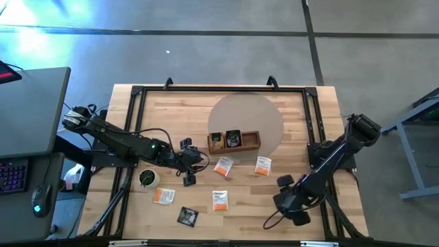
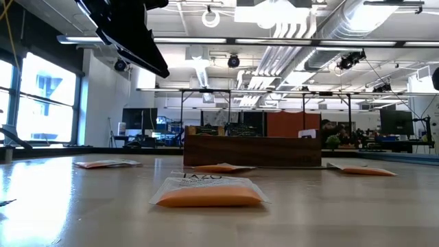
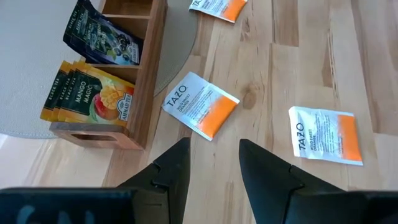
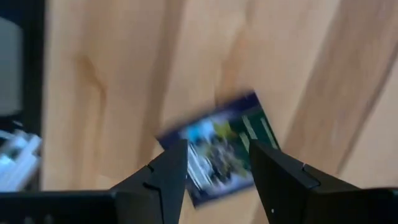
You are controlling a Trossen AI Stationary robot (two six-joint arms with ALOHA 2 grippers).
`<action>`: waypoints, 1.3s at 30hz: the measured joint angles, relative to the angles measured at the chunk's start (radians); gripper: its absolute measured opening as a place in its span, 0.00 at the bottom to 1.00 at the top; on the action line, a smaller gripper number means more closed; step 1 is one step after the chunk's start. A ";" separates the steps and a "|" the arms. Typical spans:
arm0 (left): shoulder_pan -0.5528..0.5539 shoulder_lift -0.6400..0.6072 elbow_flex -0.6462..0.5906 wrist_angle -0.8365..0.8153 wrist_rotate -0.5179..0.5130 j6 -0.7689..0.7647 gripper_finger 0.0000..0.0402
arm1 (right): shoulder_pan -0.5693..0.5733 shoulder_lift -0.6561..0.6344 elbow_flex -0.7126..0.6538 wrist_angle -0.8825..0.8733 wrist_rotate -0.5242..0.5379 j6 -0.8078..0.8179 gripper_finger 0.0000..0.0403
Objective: Pick & Place Tea
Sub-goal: Put the violet tea bag into the middle section of the wooden organizer
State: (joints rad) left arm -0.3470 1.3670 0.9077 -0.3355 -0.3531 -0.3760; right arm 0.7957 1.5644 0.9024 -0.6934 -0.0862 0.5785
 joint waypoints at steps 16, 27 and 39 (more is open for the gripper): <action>0.000 0.000 0.000 -0.004 0.000 0.000 0.34 | -0.016 0.001 0.000 -0.071 0.111 -0.113 0.41; 0.000 0.000 0.000 -0.004 0.003 0.000 0.34 | -0.016 0.000 -0.150 0.106 0.121 -0.082 0.41; 0.000 0.000 0.000 -0.004 0.003 -0.001 0.34 | -0.008 -0.005 -0.220 0.172 0.151 -0.144 0.23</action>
State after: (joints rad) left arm -0.3470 1.3670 0.9077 -0.3393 -0.3500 -0.3766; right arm 0.7876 1.5593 0.6820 -0.5213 0.0644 0.4343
